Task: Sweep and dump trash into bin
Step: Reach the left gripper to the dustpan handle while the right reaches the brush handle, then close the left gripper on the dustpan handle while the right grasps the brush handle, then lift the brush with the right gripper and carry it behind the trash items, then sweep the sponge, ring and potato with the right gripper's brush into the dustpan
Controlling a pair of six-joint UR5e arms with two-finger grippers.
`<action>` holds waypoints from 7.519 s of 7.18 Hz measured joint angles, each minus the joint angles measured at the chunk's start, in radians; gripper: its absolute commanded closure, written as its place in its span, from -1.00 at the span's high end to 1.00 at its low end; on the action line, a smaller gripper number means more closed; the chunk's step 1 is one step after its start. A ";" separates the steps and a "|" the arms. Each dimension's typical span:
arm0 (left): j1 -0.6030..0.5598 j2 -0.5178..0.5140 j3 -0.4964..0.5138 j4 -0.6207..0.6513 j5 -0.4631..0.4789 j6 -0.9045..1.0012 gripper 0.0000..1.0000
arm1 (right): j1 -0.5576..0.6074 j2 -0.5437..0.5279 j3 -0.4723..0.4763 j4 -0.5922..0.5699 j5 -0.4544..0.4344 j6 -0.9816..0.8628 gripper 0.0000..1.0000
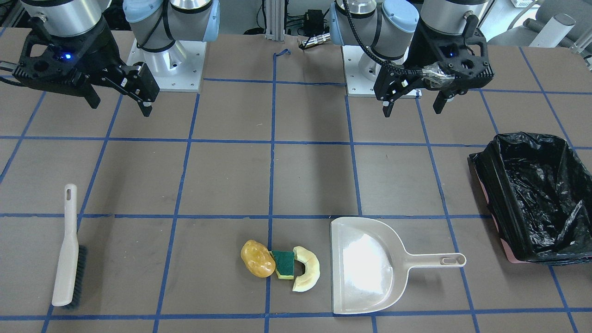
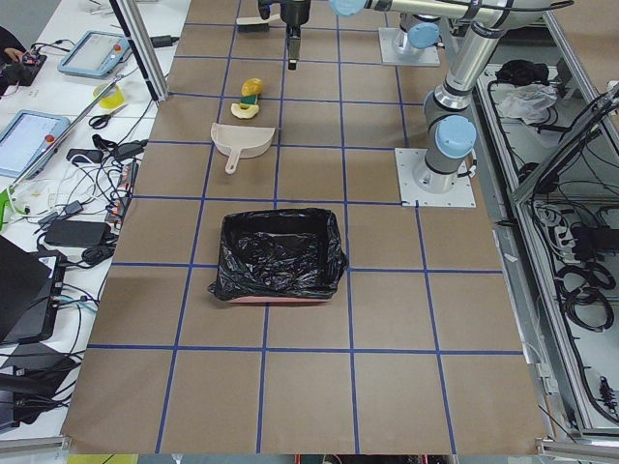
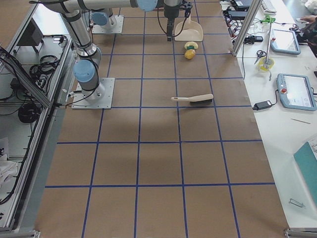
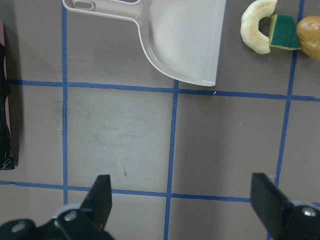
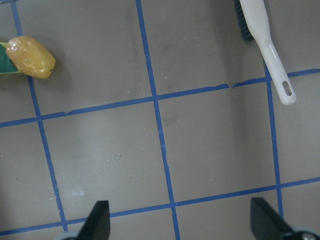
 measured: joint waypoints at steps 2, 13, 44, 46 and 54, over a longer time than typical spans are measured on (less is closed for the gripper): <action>-0.001 -0.001 -0.003 0.005 -0.001 0.002 1.00 | 0.000 0.000 0.000 -0.005 -0.003 0.000 1.00; 0.028 -0.319 -0.136 0.345 -0.023 0.371 0.96 | -0.318 0.021 0.168 -0.204 -0.009 -0.662 0.99; 0.202 -0.594 0.017 0.514 -0.048 1.845 -1.00 | -0.219 0.378 0.161 -0.439 0.010 -0.566 -1.00; 0.189 -0.596 0.021 0.514 -0.017 1.843 -1.00 | -0.095 0.381 0.150 -0.430 0.047 -0.348 -1.00; 0.168 -0.601 0.025 0.514 0.007 1.840 -1.00 | 0.235 0.434 0.146 -0.464 0.063 0.264 -1.00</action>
